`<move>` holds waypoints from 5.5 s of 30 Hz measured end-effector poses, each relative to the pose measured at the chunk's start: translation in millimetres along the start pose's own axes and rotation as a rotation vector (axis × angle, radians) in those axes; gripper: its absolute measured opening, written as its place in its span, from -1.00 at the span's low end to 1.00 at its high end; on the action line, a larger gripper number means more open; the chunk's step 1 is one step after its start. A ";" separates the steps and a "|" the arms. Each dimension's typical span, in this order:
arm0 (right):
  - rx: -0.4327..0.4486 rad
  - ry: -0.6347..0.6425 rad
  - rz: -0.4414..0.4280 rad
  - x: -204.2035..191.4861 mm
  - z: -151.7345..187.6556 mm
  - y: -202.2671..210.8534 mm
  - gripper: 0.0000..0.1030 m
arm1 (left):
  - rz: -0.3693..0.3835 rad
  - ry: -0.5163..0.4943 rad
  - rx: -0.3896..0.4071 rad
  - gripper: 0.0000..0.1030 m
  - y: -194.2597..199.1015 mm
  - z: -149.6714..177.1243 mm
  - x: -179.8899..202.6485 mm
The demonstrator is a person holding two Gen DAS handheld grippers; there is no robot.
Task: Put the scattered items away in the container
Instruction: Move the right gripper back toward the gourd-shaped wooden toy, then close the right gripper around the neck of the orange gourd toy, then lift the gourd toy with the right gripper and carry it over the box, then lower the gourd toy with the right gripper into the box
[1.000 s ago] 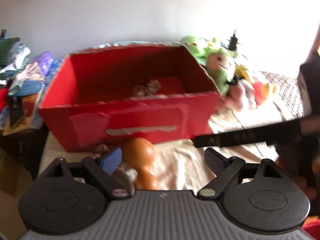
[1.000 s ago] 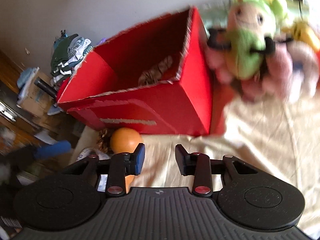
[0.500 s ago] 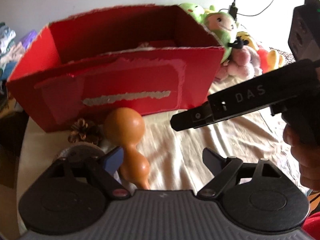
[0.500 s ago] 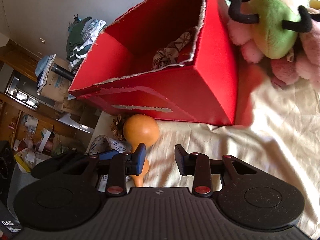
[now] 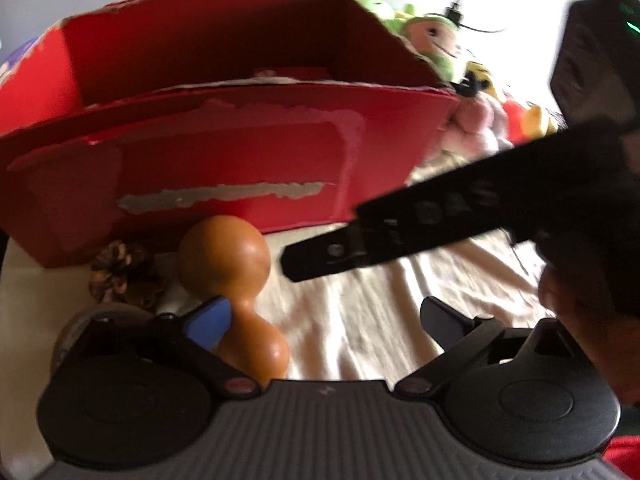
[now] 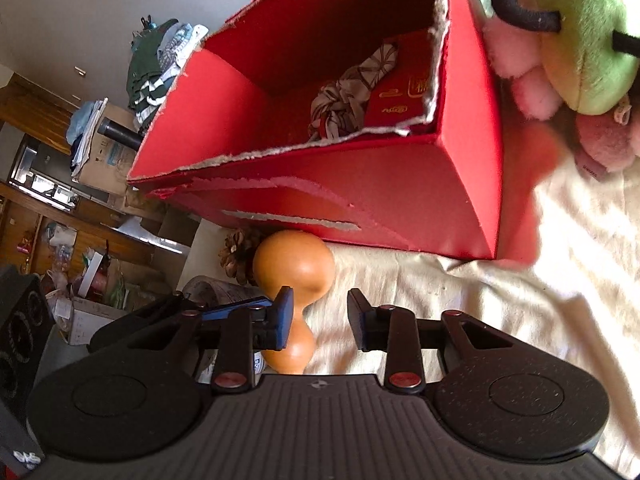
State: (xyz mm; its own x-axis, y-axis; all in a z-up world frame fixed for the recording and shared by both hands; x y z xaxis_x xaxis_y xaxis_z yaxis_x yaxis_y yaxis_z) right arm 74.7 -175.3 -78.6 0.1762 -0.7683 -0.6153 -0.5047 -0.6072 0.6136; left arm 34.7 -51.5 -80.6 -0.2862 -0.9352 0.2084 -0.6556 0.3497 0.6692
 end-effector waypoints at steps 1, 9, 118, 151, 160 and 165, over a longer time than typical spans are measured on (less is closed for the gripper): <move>-0.010 0.001 -0.006 -0.1 -0.1 -0.8 -0.37 | 0.018 -0.012 0.002 0.88 0.5 -0.4 3.7; -0.045 0.045 0.020 6.2 2.4 6.6 -0.39 | 0.111 -0.104 -0.009 0.86 0.9 1.0 17.4; 0.258 -0.001 -0.004 -73.4 -135.2 2.8 -0.41 | 0.114 -0.358 0.120 -0.23 31.6 -169.0 -51.3; 0.008 -0.056 0.183 -23.2 -124.4 -99.9 -0.55 | 0.054 -0.260 -0.345 -0.22 -98.5 -139.8 -99.5; 0.016 -0.079 0.202 -17.9 -124.3 -95.5 -0.52 | 0.007 -0.298 -0.324 -0.22 -93.7 -135.1 -96.2; 0.040 -0.082 0.203 -17.6 -123.5 -90.7 -0.50 | -0.016 -0.314 -0.299 -0.22 -89.8 -134.0 -95.3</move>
State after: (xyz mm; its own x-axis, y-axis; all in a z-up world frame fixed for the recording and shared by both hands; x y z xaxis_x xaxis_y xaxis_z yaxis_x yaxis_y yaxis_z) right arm 221.7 -131.7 -62.4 -0.0007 -0.8538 -0.5207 -0.5565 -0.4323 0.7096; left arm 214.4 -1.1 -64.9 -0.5067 -0.8621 0.0006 -0.4434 0.2612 0.8574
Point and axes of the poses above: each gripper's, at about its wrist camera, not at the fingertips, and y roughly against the way its jaws point, x to its right, z to its underside, the point moved 1 cm from there along -y, roughly the way its jaws point, and after that the axes turned 14 degrees about x, right-handed, at the moved point
